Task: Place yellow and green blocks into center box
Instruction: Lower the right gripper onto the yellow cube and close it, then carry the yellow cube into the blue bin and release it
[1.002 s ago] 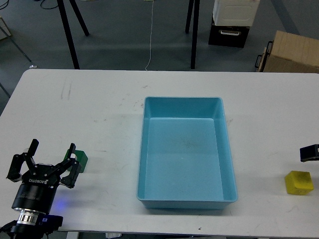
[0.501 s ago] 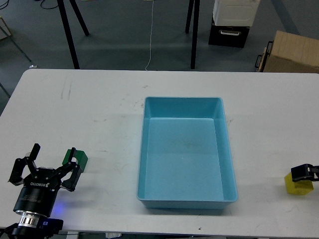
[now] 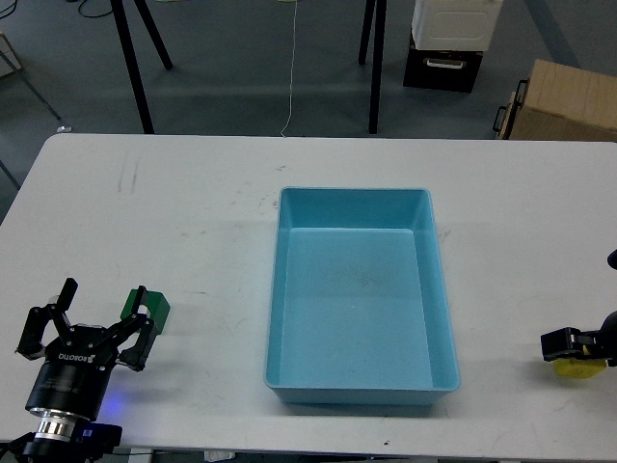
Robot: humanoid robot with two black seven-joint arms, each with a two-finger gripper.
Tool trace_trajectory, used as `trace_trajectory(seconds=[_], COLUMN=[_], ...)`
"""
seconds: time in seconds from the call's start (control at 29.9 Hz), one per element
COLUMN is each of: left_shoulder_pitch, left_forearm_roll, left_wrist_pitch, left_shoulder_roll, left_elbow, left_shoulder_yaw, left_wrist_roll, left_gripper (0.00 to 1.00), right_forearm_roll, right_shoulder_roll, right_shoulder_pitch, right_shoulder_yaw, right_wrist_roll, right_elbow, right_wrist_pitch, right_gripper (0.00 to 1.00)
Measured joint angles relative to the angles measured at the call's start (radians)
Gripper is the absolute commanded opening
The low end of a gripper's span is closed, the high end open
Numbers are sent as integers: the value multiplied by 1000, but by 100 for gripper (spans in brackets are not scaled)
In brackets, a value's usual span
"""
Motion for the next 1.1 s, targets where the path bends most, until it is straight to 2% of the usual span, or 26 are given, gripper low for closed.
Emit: trace_trajectory(seconds=[0.03,0.2,0.37,0.53,0.67,0.8,0.9,1.04,1.1], left_shoulder_pitch=[0,1,3,3,5,6,4,2,1], left_forearm_roll=[0,0,0,0,0,0,0,0,0], left_wrist_pitch=[0,0,0,0,0,0,0,0,0], left_shoulder_roll=[0,0,0,0,0,0,0,0,0], left_elbow=[0,0,-1,-1,-1,-1,-1,-1,0], left_shoulder_yaw=[0,0,1,1,0,-1,-1,0,0], left_wrist_roll=[0,0,1,2,2,1,0,-1,-1], left_gripper=[100,100,100,100,100,100,100,100,100], right_forearm_roll=[0,5,48,241,331,346,346,345,344], right_shoulder_roll=[0,-4,-22,-10,110,300,448,577,621], right_shoulder_pitch=[-3,-6,8,151,339,474,500,485,461], right_shoulder_yaw=[1,30,156,248,161,24,-42,-95,-102], right_wrist_roll=[0,-1,-1,-5,-7,-7,-6,-6,-7], right_elbow=[0,4,55,68,46,-14,-57,-116,-150], right_wrist_pitch=[-1,-16,-22,53,90,82,49,21,18], right_gripper=[1,0,1,1,0,1,1,1,6])
